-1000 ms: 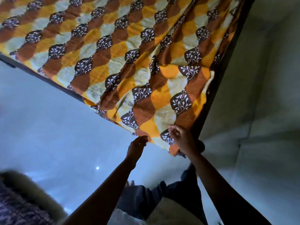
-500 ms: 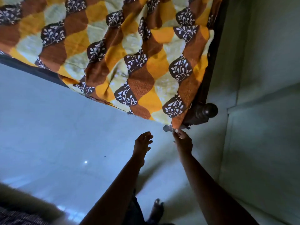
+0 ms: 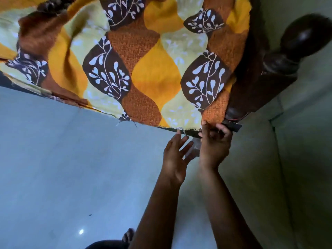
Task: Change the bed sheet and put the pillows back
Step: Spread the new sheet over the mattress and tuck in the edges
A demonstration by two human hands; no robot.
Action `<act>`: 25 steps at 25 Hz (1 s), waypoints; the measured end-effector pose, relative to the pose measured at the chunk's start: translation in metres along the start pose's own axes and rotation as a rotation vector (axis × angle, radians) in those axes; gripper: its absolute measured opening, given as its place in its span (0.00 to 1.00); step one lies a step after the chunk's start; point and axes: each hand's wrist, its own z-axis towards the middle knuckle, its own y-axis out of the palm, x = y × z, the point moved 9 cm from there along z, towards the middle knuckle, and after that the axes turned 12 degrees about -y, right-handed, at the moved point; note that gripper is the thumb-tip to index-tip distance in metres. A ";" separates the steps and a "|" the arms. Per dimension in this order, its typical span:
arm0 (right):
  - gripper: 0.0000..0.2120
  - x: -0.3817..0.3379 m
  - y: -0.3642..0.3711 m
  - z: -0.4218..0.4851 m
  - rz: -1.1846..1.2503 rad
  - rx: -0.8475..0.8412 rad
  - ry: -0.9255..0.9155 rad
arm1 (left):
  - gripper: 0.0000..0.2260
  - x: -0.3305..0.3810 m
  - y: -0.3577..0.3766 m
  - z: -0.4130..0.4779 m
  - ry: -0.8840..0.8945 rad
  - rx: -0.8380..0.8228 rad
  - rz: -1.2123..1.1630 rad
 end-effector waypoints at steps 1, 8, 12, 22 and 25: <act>0.09 0.003 0.001 0.001 0.062 -0.002 -0.037 | 0.11 -0.004 0.003 0.009 0.007 -0.036 -0.005; 0.04 0.055 0.018 -0.016 0.502 -0.412 0.261 | 0.10 -0.011 0.020 0.030 0.163 -0.270 0.122; 0.04 0.064 0.004 -0.017 0.322 -0.550 0.178 | 0.02 -0.004 0.013 0.029 0.409 -0.171 0.137; 0.24 -0.040 0.006 0.035 -0.440 -0.384 -0.552 | 0.03 -0.011 0.025 0.025 0.419 -0.135 0.205; 0.21 -0.019 0.009 0.048 -0.237 -0.493 -0.402 | 0.14 -0.010 0.028 0.031 0.266 -0.261 0.169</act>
